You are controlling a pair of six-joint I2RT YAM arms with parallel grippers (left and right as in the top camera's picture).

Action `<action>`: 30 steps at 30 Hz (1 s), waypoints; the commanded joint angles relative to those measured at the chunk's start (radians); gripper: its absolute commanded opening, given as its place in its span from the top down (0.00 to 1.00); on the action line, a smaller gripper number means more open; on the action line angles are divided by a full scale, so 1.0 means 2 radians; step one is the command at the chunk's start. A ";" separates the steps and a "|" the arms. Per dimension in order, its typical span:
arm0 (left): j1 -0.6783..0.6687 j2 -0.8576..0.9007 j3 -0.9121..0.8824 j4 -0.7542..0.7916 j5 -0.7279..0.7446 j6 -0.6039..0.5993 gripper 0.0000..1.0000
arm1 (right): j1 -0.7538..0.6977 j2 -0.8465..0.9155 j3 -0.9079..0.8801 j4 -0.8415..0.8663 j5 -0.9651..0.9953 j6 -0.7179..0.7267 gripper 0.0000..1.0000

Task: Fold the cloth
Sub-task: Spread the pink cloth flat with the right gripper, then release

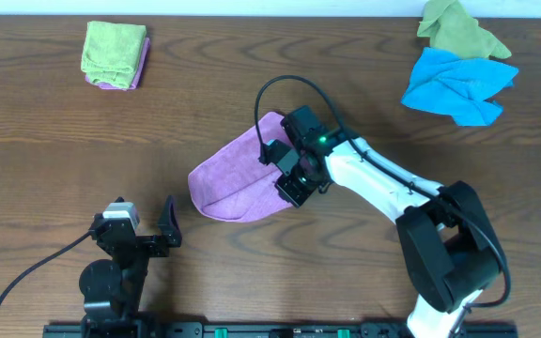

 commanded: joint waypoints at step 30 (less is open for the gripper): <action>0.003 -0.003 -0.013 -0.004 0.002 -0.002 0.05 | 0.149 -0.009 -0.001 -0.100 -0.133 0.082 0.60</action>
